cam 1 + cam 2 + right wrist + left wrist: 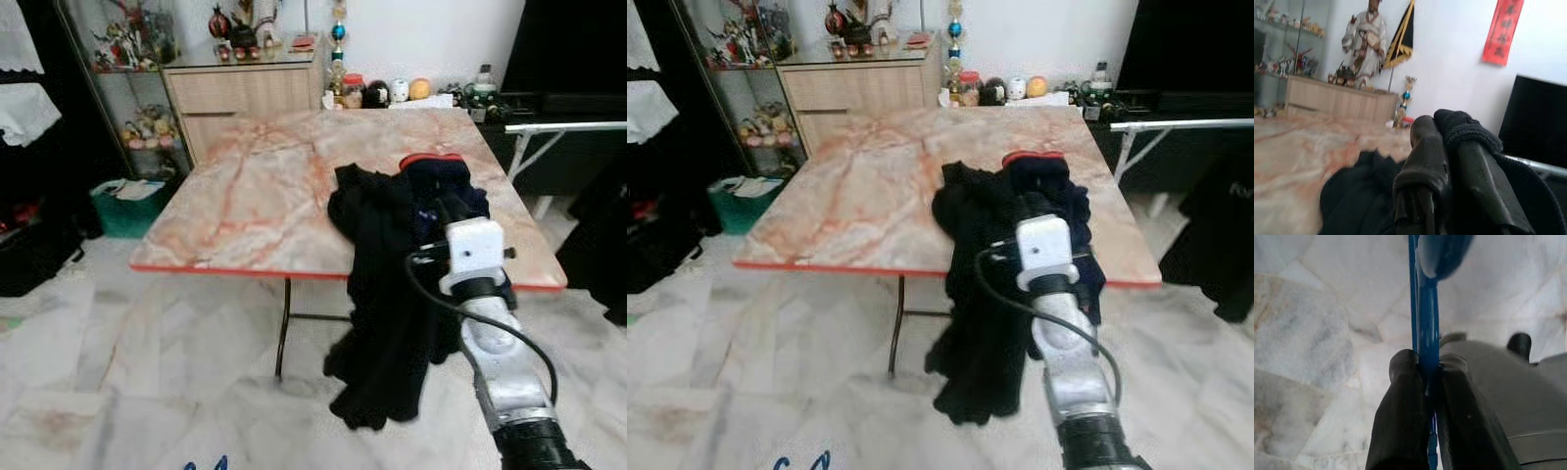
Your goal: Hang hanger
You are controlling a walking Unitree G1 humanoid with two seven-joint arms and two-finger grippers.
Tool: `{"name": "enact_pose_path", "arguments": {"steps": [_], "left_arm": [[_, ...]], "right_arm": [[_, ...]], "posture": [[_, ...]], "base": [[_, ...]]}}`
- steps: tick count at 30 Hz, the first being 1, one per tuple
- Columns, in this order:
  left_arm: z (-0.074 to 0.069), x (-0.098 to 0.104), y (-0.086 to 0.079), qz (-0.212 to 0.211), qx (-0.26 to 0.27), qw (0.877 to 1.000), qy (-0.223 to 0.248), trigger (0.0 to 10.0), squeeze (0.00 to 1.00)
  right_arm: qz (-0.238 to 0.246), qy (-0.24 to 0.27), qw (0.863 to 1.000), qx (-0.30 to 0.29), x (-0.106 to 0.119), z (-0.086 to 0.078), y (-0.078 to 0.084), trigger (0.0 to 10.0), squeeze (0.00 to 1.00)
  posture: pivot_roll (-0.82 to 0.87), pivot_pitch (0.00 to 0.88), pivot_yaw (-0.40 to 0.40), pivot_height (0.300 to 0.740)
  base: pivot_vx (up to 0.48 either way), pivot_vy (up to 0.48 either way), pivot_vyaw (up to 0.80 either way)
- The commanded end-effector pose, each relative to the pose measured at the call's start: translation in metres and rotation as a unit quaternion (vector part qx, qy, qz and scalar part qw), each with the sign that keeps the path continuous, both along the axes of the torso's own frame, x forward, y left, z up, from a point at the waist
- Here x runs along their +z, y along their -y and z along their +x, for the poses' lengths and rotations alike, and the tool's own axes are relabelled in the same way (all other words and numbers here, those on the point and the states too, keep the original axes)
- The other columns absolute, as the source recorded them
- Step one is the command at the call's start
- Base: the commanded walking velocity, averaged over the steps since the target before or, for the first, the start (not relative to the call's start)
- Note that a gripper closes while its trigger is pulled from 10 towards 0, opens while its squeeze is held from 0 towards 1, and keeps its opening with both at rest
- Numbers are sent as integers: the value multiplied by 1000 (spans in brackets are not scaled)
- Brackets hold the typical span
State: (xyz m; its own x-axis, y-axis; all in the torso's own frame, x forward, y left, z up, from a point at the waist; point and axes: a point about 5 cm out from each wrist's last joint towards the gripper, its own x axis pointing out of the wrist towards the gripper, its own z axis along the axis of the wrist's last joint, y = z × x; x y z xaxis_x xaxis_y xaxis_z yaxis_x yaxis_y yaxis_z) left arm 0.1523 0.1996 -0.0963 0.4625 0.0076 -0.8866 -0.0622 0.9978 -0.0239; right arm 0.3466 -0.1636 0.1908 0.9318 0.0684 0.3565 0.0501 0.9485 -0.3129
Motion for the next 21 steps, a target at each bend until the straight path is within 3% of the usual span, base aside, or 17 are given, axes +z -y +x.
{"name": "enact_pose_path", "arguments": {"steps": [1,5,8,10,14,21], "left_arm": [[-5,2,-19,19,5,1000,-4,10000,0],[-18,3,-45,31,10,999,-12,10000,0],[-22,3,-47,32,9,999,-14,10000,0],[-22,1,-40,29,6,999,-15,10000,0],[-9,-1,-13,16,-2,1000,-8,10000,0],[-5,-1,-3,18,-22,1000,-7,10000,0]], "right_arm": [[1,25,999,20,12,1,-13,10000,0],[1,32,999,19,18,6,-15,10000,0],[-1,36,999,14,24,11,-13,10000,0],[-3,42,999,11,30,15,-12,10000,0],[-9,60,998,12,49,26,-13,10000,0],[-19,91,995,28,86,42,-17,10000,0]], "posture": [[-12,0,61,740],[-15,0,65,740],[-15,0,66,740],[-13,0,65,740],[-14,0,64,740],[-8,0,61,740]], "base": [[311,0,0],[313,0,0],[315,0,0],[311,0,0],[314,0,0],[312,0,0]]}}
